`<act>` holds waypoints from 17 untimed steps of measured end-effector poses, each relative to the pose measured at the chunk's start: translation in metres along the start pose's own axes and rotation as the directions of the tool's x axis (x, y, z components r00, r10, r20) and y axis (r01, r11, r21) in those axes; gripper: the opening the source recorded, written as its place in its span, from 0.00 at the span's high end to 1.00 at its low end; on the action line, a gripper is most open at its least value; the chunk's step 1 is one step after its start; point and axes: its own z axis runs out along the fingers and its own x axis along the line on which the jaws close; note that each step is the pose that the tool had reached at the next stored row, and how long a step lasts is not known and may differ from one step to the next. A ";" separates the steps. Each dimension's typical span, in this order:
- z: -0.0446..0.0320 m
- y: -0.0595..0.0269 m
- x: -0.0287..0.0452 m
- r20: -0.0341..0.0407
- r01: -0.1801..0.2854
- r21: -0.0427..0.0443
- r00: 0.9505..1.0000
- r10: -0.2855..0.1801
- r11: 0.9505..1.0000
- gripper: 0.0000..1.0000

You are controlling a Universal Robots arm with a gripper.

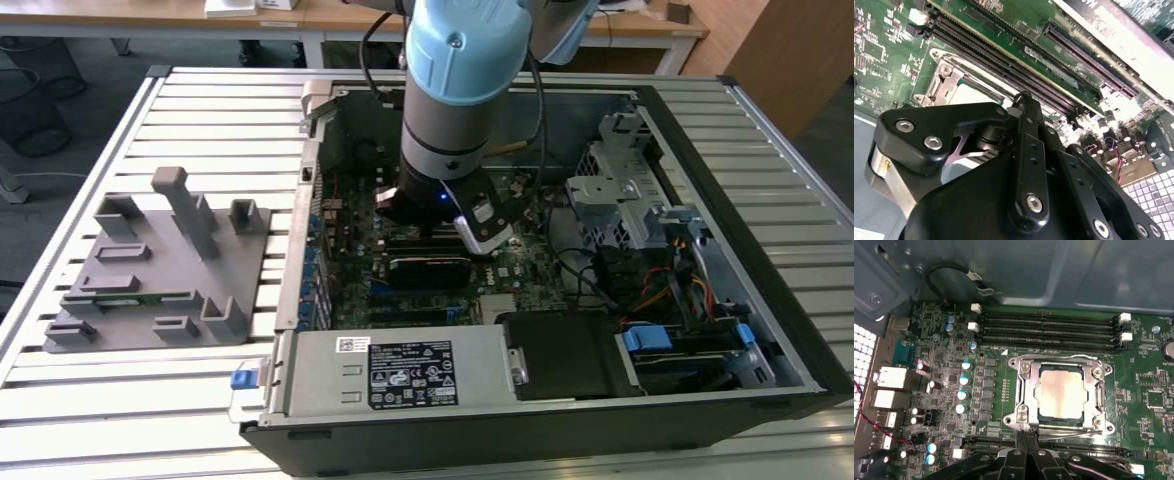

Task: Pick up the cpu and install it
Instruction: 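Install the second cpu locking lever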

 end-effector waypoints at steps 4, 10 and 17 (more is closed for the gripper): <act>0.0006 -0.0016 0.0005 0.000 0.000 -0.017 1.000 0.000 1.000 0.89; 0.0030 -0.0056 0.0019 0.000 0.000 -0.017 1.000 0.000 1.000 0.89; 0.0037 -0.0107 0.0079 0.000 0.000 -0.017 1.000 0.000 1.000 0.89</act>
